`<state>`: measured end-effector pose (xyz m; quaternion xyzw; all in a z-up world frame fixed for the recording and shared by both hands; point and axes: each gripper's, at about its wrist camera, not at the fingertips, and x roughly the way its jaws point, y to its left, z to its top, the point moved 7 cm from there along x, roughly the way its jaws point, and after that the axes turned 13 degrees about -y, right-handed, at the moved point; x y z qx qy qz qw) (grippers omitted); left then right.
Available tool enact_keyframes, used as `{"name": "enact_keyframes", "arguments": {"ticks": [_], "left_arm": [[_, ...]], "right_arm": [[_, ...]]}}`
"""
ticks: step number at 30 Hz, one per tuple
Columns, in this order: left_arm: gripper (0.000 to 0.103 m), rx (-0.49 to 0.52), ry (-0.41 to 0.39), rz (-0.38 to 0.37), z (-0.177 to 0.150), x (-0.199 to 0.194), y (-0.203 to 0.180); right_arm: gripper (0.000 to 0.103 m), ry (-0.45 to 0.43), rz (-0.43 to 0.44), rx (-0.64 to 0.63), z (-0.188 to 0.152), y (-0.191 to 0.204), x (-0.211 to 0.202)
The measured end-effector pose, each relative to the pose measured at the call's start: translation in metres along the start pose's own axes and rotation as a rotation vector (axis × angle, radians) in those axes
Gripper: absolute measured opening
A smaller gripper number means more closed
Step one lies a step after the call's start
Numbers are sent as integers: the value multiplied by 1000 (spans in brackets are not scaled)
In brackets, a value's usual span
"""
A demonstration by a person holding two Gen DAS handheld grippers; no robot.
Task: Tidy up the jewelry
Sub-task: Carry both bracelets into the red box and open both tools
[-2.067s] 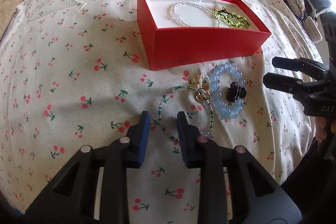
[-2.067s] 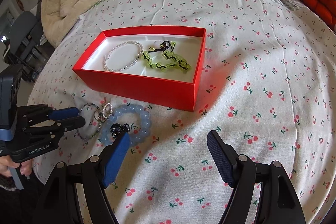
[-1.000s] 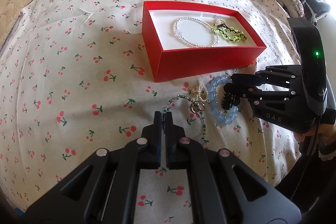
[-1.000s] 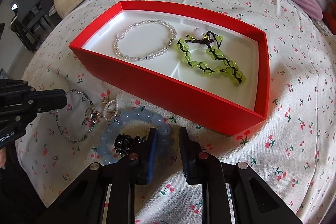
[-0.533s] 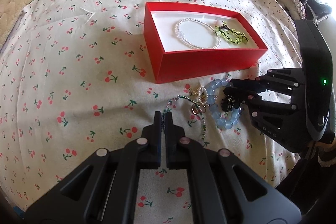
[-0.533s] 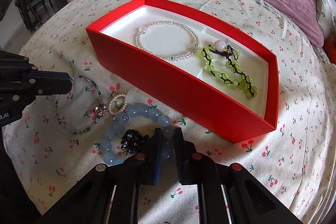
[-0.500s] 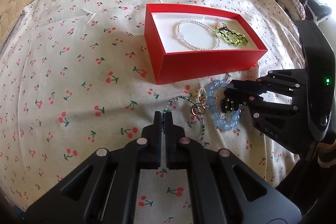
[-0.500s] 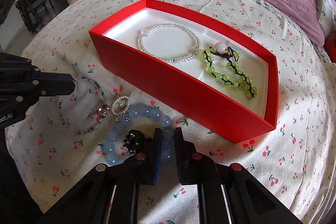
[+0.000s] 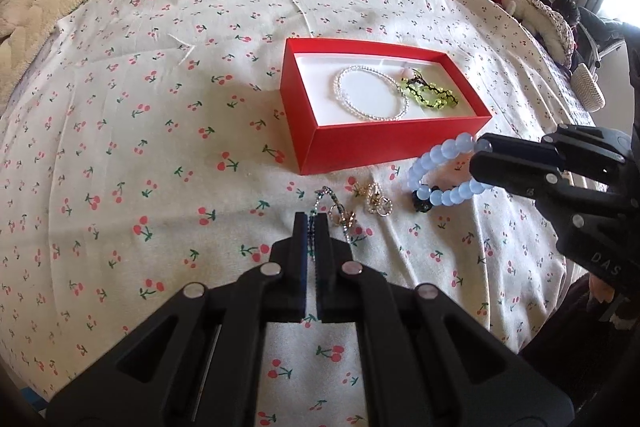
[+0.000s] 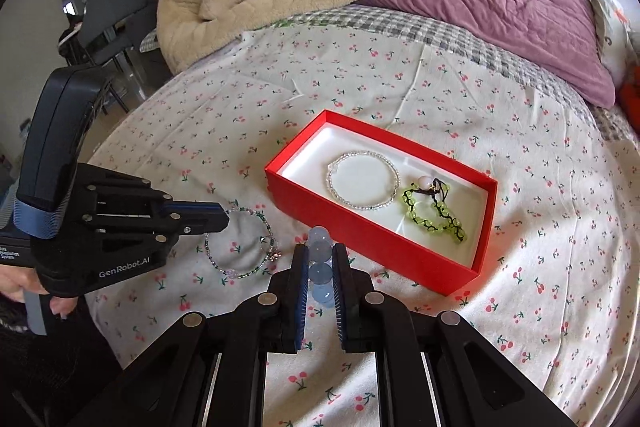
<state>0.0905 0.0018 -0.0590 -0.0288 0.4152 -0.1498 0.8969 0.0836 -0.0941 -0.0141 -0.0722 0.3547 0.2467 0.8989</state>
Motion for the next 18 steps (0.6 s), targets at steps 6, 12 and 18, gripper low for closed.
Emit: {"name": "enact_keyframes", "arguments": {"ticks": [6,12,18], "left_arm": [[3,-12,-29,-11,11,-10,-3],[3,-36,-83,-48,34,-25,-13],[3,-76,-132,-99,61,-29,-26]], "right_arm": [[12,-31,-20,35,11,-9,-14],[12,-90,-34,63,32,-17,-31],[12,-147,-68,112,53,-34,-41]]}}
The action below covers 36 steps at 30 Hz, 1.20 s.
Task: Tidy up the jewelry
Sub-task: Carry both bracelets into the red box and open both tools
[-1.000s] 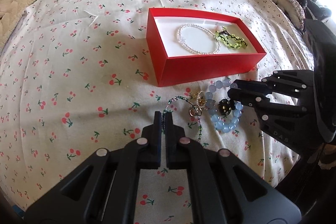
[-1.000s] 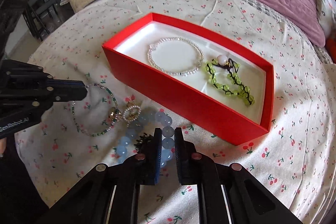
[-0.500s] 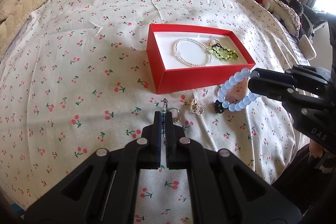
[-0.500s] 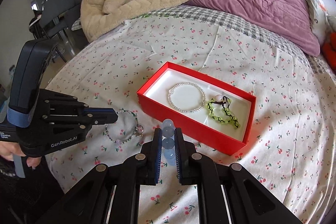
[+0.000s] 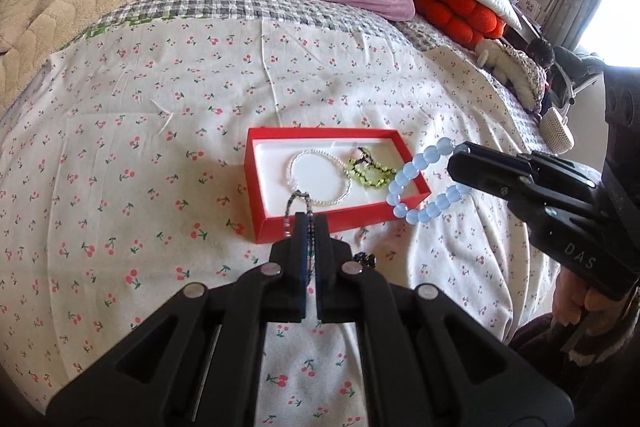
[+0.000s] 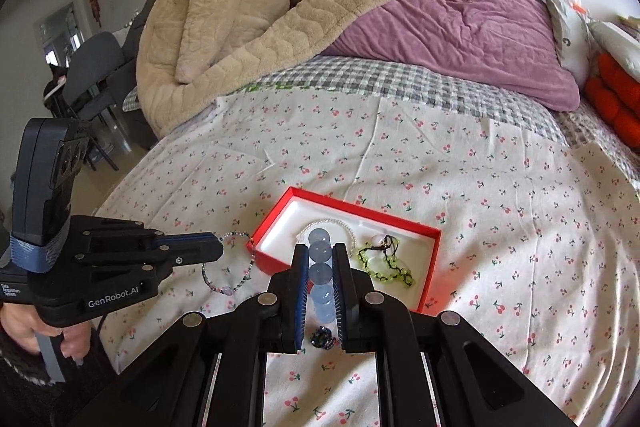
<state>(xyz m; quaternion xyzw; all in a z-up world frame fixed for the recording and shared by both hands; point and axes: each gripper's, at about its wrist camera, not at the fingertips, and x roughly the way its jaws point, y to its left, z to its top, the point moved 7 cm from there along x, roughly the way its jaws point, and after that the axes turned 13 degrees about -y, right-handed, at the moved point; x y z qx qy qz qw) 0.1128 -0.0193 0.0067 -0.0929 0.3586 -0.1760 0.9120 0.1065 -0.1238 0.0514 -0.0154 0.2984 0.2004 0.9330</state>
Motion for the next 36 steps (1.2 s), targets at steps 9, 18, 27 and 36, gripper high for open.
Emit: {"name": "enact_keyframes", "arguments": {"ticks": [9,18,27,36], "left_arm": [[3,-107,9,-160,23,38,-29],[3,-113,69,-67,12,79,-7],[3,-25,57,75,10,82,19],[3,39,49,95,9,85,16]], "right_arm": [[12,-16,-59,69,16,-25,14],[12,63,-81,98,-1,-43,39],[12,77,6,125,1,-27,57],[12,131,-56,146,-12,-48,72]]}}
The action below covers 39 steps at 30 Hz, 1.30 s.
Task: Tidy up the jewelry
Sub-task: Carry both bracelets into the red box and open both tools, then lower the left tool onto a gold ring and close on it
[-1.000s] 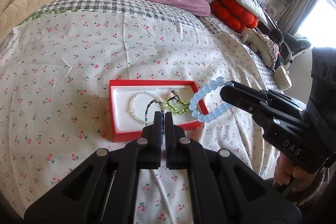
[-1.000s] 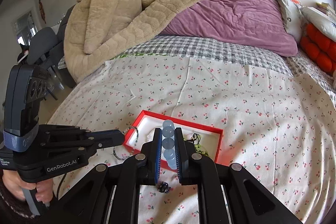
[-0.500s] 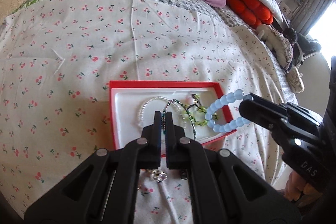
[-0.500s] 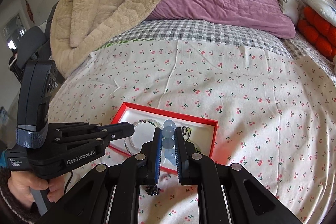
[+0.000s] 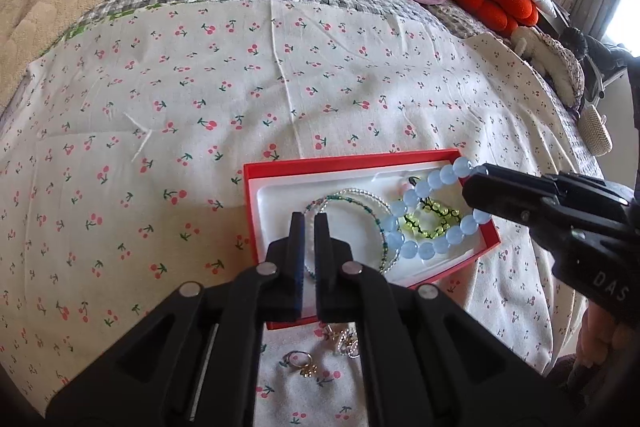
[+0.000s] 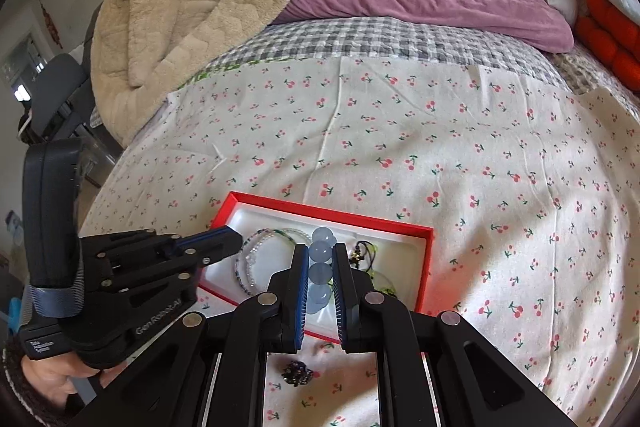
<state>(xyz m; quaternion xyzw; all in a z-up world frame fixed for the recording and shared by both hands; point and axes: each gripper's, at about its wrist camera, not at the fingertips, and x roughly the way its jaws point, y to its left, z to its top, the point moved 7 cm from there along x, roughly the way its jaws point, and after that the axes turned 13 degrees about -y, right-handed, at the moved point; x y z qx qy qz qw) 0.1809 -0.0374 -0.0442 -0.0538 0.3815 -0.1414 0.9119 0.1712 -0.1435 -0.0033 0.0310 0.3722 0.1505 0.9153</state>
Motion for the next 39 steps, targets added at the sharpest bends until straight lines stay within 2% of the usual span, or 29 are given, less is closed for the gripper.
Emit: {"name": "enact_keyframes", "arguments": {"ticks": [4,6,8,11,16,17,20,22,31,39], "left_arm": [[4,12,-5,-4,2,-3,-3],[11,20,-6,-4,2,-6,-5],[31,28,-13,-1,3,-11,-6],[51,28,-34,19,5,-21,-4],[68,15,-37,62,-1,-36,8],[71,10,-35,69,-3,-39,11],[77,-6,-23,92,-11,-46,19],[79,-14,-16,105,-18,-51,23],[82,9,45,163,-58,-60,40],[82,64,78,155,-92,-61,44]], "right_arm": [[12,11,-21,13,-1,-11,2],[13,18,-34,3,-2,-13,1],[15,23,-34,-15,-2,-12,-2],[16,22,-37,-25,-2,-13,-8],[23,18,-45,-11,-4,-17,-18],[29,17,-41,-12,-5,-16,-20],[72,1,-40,-21,-10,-14,-28],[74,-24,-41,-42,-12,-10,-35],[74,4,-7,-63,-49,0,-43],[74,34,9,-62,-83,-4,-39]]}}
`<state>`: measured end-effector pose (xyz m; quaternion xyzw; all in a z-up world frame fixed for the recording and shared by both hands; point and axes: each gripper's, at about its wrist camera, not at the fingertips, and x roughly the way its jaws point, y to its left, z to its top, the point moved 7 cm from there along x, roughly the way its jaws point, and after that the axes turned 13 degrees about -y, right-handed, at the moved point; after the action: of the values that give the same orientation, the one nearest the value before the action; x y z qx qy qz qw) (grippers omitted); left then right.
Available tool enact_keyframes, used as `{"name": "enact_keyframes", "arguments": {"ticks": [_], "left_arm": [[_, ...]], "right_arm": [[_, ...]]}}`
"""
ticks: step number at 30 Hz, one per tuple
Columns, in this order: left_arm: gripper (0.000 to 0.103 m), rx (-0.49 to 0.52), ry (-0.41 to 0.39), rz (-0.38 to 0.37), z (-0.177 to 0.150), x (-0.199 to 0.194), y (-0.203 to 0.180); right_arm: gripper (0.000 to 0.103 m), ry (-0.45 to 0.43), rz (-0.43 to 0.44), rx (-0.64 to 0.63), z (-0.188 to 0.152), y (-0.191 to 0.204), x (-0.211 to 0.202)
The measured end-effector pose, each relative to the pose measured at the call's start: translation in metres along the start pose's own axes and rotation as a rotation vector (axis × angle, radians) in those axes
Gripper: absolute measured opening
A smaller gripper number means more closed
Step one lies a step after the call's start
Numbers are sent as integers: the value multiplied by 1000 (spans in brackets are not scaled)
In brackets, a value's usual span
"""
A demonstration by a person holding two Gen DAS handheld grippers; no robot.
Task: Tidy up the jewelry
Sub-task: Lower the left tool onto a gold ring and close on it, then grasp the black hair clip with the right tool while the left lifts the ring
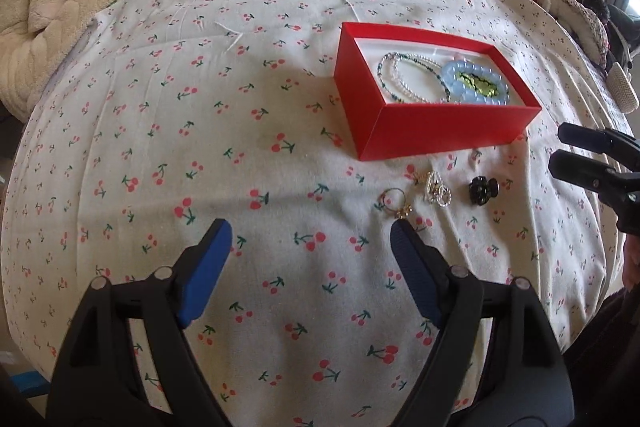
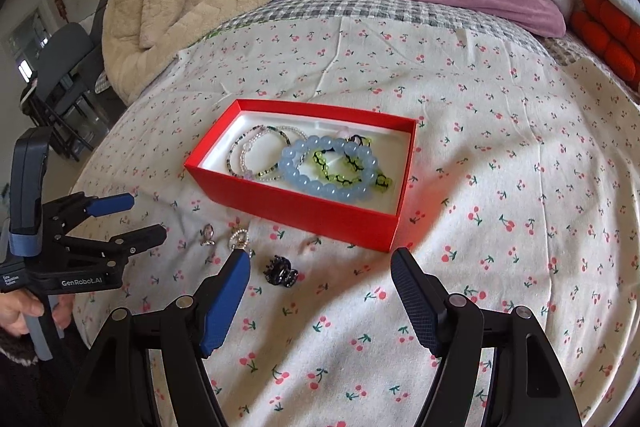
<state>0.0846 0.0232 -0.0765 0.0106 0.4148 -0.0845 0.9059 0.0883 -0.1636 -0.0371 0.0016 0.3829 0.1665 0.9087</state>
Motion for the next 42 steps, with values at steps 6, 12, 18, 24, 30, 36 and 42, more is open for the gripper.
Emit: {"name": "enact_keyframes", "arguments": {"ticks": [6,12,18,24,30,36,42], "left_arm": [[82,51,24,-78,-14,7,-14],[69,65,15,-172,-13,9,-34],[47,77,27,-247,-16,17,-51],[43,69,19,-260,-13,25,-54],[34,53,17,-257,-8,34,-52],[30,63,7,-249,-5,39,-52],[18,60,5,-221,-4,43,-47]], "right_arm": [[74,-5,21,-12,-17,0,1],[74,-7,44,-51,-25,6,8],[74,-10,81,-126,-31,21,16],[74,4,120,-189,-37,35,26],[73,19,137,-208,-40,40,35],[72,36,137,-229,-44,41,43],[67,64,124,-254,-49,38,52]]}}
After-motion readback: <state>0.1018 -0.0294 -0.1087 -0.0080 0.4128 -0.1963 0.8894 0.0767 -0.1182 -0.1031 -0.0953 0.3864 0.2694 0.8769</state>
